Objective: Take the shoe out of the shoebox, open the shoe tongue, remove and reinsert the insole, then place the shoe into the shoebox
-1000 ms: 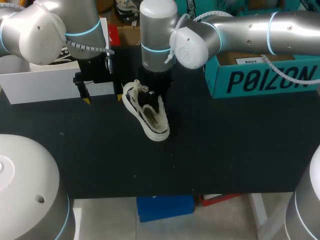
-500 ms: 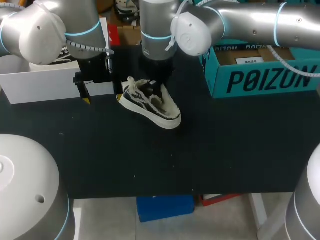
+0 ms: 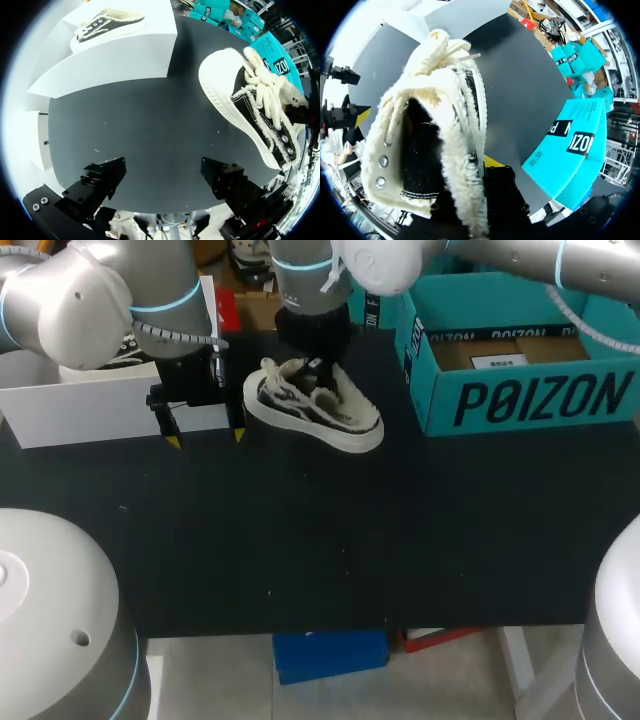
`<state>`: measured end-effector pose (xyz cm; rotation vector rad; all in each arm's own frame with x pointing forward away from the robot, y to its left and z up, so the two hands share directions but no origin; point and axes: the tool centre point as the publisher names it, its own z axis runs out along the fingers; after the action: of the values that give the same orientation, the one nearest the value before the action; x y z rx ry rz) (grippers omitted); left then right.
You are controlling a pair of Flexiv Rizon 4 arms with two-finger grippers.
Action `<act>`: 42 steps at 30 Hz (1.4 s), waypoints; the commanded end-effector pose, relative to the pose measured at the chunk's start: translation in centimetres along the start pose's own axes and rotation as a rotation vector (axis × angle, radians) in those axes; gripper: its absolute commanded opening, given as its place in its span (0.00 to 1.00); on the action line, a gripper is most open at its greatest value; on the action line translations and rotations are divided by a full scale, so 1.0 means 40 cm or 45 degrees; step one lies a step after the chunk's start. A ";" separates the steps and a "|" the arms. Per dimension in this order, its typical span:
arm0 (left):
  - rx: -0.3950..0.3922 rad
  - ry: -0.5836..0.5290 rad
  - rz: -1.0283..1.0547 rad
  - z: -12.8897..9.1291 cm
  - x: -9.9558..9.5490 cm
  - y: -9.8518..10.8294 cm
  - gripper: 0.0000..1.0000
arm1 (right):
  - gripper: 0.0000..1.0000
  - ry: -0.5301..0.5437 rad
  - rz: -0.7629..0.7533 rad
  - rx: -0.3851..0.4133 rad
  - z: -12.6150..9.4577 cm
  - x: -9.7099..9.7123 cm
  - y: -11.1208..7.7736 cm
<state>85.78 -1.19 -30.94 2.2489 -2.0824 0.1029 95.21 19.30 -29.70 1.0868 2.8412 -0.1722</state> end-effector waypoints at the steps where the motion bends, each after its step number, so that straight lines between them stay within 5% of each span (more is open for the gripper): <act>1: 0.001 0.003 0.002 0.001 -0.002 0.001 1.00 | 0.00 -0.033 -0.126 -0.017 -0.137 -0.046 -0.005; 7: 0.001 0.003 0.002 0.001 -0.002 0.001 1.00 | 0.00 -0.090 -0.489 -0.077 -0.255 -0.110 0.012; 16: 0.001 0.003 0.002 0.001 -0.002 0.001 1.00 | 0.00 -0.043 -0.903 -0.034 -0.341 -0.216 0.034; 18: 0.001 0.003 0.002 0.001 -0.002 0.001 1.00 | 0.00 -0.018 -0.891 -0.049 -0.354 -0.246 0.038; 42: 0.001 0.003 0.002 0.001 -0.002 0.001 1.00 | 0.00 -0.018 -0.891 -0.049 -0.354 -0.246 0.038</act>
<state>85.78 -1.19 -30.94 2.2489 -2.0824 0.1029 102.83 15.88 -14.81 0.0425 3.0573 -0.1642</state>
